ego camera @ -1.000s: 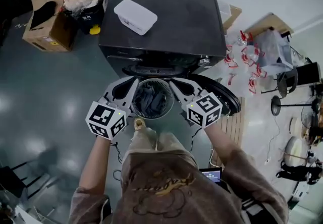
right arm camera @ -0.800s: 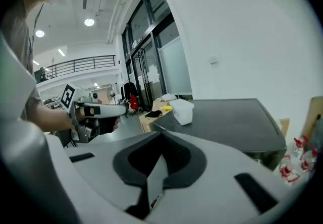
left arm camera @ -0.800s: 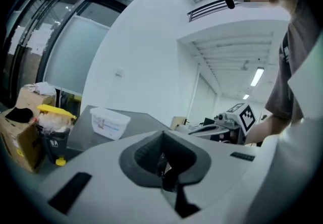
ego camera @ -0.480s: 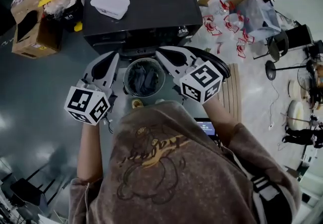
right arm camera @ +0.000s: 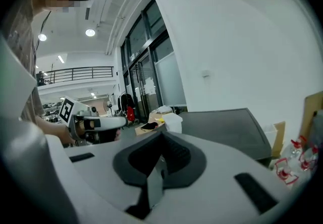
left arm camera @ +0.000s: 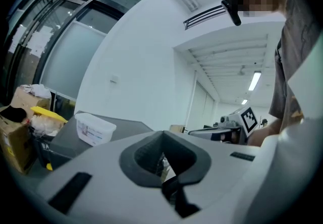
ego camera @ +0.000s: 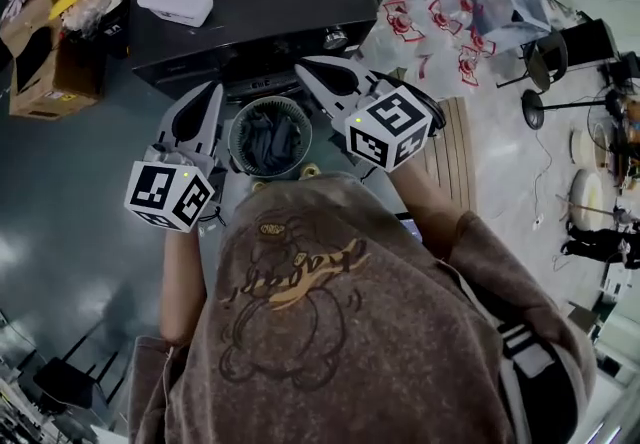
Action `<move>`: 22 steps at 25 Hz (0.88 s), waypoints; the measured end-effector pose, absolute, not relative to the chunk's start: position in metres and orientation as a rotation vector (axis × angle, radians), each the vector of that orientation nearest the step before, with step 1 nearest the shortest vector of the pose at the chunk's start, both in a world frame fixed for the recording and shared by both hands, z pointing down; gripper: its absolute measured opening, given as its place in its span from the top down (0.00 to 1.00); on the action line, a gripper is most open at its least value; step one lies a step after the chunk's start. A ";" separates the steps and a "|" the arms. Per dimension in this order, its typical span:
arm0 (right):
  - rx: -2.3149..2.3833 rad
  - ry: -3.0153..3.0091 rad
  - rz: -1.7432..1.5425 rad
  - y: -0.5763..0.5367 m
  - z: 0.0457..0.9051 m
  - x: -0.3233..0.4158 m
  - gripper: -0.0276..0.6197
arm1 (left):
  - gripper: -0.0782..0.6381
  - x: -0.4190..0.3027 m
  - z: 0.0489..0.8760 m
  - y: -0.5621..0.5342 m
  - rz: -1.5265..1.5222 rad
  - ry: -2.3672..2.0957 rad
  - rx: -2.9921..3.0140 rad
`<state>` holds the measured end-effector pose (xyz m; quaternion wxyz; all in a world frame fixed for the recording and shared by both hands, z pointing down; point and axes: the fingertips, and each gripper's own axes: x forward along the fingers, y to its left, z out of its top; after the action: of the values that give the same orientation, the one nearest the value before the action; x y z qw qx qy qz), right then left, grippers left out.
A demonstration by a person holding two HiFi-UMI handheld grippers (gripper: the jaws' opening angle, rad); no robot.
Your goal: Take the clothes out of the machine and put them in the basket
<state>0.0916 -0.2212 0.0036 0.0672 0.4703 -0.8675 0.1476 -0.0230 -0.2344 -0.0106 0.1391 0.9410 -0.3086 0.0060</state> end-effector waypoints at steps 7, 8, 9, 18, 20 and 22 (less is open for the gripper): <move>1.355 -2.582 0.431 -0.227 0.016 0.112 0.96 | 0.88 -0.001 0.003 -0.240 0.041 -0.919 2.689; 1.355 -2.581 0.423 -0.230 0.017 0.114 0.96 | 0.88 0.000 0.004 -0.242 0.040 -0.924 2.688; 1.359 -2.583 0.419 -0.232 0.017 0.115 0.96 | 0.88 0.001 0.004 -0.244 0.038 -0.931 2.689; 1.322 -2.610 0.431 -0.251 0.023 0.118 0.96 | 0.88 0.007 0.007 -0.260 0.035 -0.988 2.674; 1.323 -2.613 0.422 -0.253 0.023 0.120 0.96 | 0.88 0.010 0.007 -0.261 0.032 -0.995 2.670; 1.339 -2.617 0.417 -0.252 0.023 0.123 0.96 | 0.88 0.011 0.007 -0.260 0.032 -1.005 2.669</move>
<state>0.1225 -0.2522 0.0234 0.0859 0.4493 -0.8781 0.1401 0.0109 -0.2595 0.0072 0.1443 0.9260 -0.3486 0.0111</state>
